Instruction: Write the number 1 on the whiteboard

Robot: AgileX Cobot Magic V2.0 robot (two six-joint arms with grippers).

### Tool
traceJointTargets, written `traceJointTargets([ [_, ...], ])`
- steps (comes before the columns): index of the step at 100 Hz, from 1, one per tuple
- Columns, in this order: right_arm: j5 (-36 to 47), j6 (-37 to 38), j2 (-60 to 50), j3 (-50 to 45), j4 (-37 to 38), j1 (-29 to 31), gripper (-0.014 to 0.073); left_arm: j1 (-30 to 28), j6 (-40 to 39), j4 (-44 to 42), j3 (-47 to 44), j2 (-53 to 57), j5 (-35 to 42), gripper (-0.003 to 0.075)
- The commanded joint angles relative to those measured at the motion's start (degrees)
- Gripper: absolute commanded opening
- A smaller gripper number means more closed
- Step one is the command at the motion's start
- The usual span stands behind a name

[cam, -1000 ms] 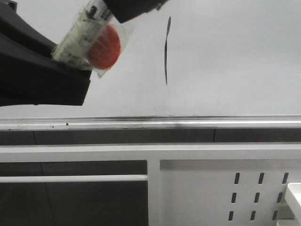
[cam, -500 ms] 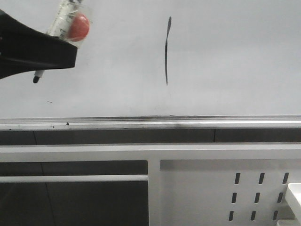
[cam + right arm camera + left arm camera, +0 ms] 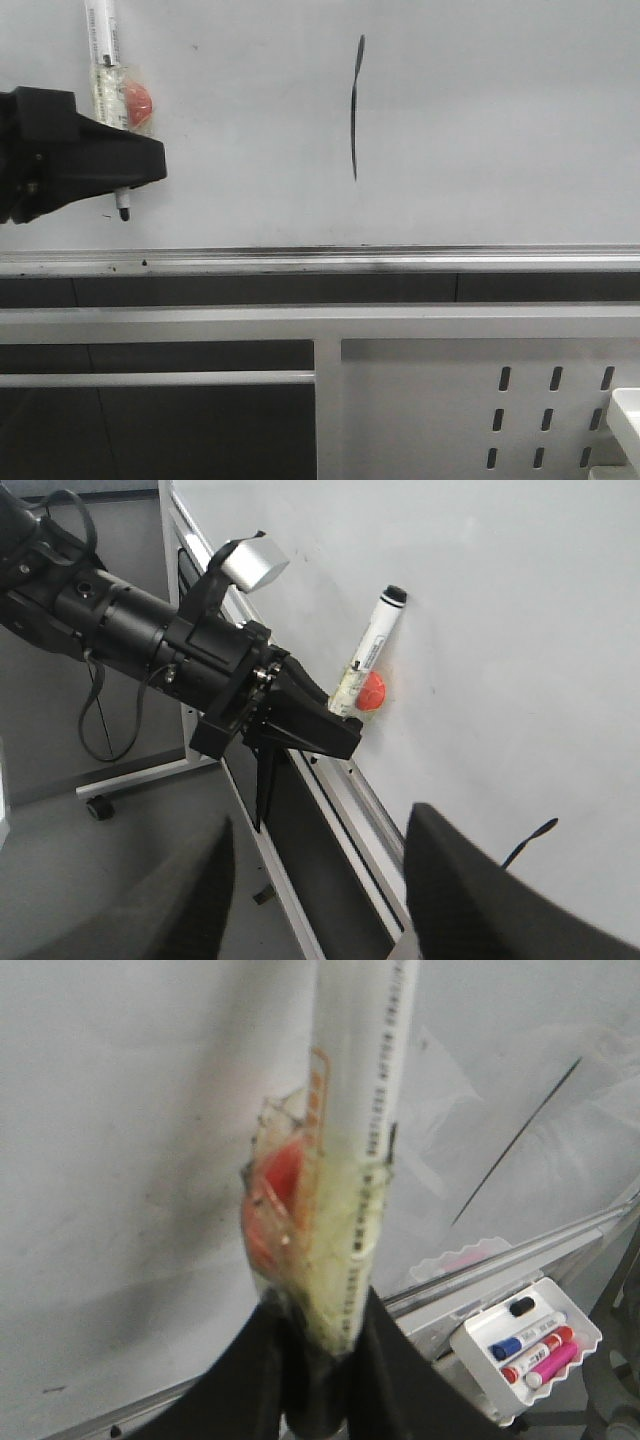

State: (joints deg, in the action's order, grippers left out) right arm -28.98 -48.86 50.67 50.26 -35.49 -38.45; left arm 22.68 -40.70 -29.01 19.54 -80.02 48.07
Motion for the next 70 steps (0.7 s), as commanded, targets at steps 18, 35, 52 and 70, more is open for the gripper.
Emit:
traceJointTargets([
  [18, 3.3, 0.3, -0.6, 1.9, -1.2, 0.4, 0.0337, 0.2, -0.1, 6.5, 2.0, -5.8, 10.6, -0.0020],
  [35, 3.4, 0.3, -0.5, 1.9, -1.2, 0.4, 0.0337, 0.2, -0.1, 6.3, 2.7, -5.8, 10.8, -0.0020],
  [52, 3.3, 0.3, 0.2, 1.9, -1.2, 0.4, 0.0337, -0.2, -0.1, -2.0, 3.5, -5.8, 6.0, -0.0020],
  [70, 2.8, 0.3, 1.6, 1.8, -1.1, 0.4, 0.0337, -0.2, -0.7, -15.2, 7.2, -4.8, -2.1, -0.0020],
])
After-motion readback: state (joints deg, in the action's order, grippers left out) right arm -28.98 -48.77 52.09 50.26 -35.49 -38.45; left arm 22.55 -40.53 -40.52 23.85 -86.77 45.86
